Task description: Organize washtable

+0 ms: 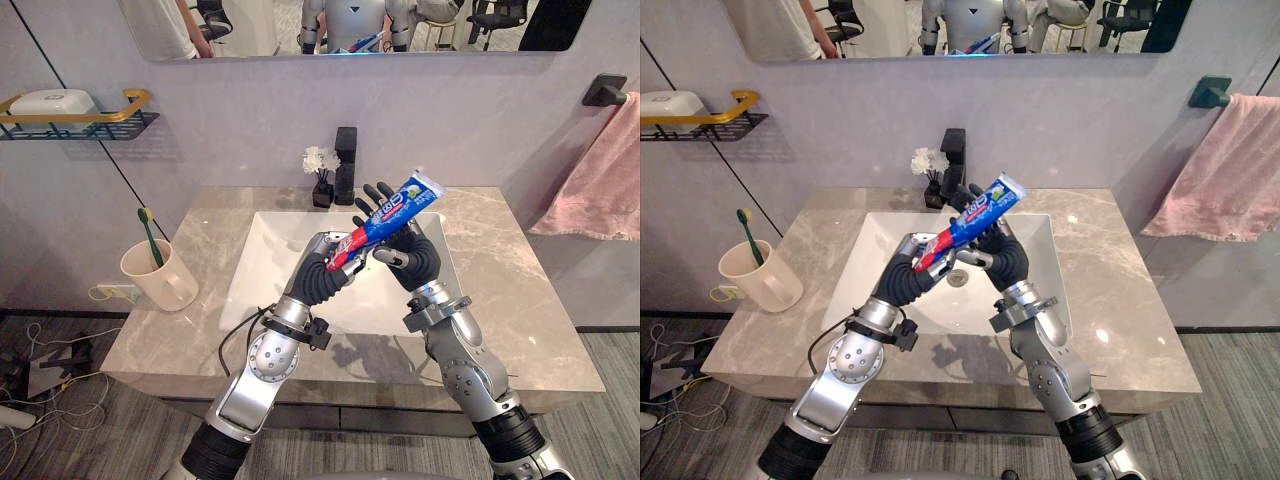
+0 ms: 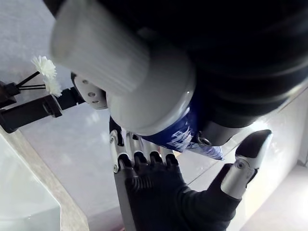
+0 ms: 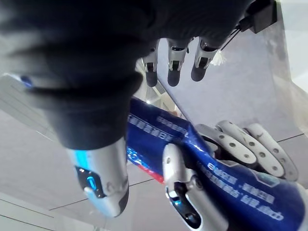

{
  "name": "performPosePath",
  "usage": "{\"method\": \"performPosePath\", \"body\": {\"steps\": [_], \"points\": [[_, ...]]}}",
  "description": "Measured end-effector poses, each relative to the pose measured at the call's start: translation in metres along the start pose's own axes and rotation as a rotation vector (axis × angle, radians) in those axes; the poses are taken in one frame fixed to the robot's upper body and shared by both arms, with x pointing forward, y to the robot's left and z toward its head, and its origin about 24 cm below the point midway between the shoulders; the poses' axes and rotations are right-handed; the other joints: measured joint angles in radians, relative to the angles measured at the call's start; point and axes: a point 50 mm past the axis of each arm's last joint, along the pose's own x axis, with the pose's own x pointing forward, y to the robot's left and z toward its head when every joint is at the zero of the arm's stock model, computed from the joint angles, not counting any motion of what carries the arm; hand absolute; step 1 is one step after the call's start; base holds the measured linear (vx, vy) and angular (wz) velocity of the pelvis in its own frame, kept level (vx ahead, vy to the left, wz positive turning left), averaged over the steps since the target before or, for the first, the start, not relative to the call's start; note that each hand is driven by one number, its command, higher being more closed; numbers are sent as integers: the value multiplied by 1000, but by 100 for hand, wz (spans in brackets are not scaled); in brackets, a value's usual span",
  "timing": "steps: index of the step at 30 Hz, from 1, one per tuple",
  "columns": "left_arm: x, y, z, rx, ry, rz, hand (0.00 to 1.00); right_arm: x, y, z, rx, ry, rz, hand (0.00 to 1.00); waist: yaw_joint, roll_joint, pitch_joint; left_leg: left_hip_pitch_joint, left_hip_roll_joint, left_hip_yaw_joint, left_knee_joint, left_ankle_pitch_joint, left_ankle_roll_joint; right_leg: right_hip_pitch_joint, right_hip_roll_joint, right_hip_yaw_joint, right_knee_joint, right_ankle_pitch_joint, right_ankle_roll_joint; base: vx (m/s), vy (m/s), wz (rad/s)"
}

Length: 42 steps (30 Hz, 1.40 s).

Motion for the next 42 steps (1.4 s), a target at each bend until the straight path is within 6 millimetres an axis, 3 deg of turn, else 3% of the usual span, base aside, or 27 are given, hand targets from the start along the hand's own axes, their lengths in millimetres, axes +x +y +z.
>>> {"method": "performPosePath", "body": {"steps": [9, 18, 27, 28, 42], "points": [[-2, -7, -8, -32, 40, -21, 100, 6, 2, 0, 13, -10, -3, 100, 13, -1, -1, 0, 5, 0, -7, 14, -6, -10, 5, -4, -6, 9, -7, -67, -6, 0], [-10, -29, -18, -126, 119, -40, 100, 6, -3, -9, 18, 25, -33, 100, 24, -14, -20, 5, 10, 10, -40, 33, -11, -24, 10, 8, -5, 13, -10, -6, -4, -4], [-12, -31, -19, -146, 126, -43, 100, 6, -3, -9, 2, 31, -28, 100, 25, -15, -21, 12, 1, 8, -42, 42, -2, -20, 0, 8, -6, 19, -3, -40, 4, 1], [-13, -31, -20, -145, 128, -44, 0, 6, -2, -9, 3, 31, -27, 100, 25, -15, -22, 13, 1, 8, -42, 42, -3, -18, 0, 8, -6, 19, -3, -67, -5, 2], [-30, -18, -26, -126, 171, 6, 0, 8, -12, 4, -5, -38, -72, 100, 26, -15, -22, 0, 1, -30, -60, 61, -11, -21, -1, -36, -6, 14, -8, -14, -11, 8]]}}
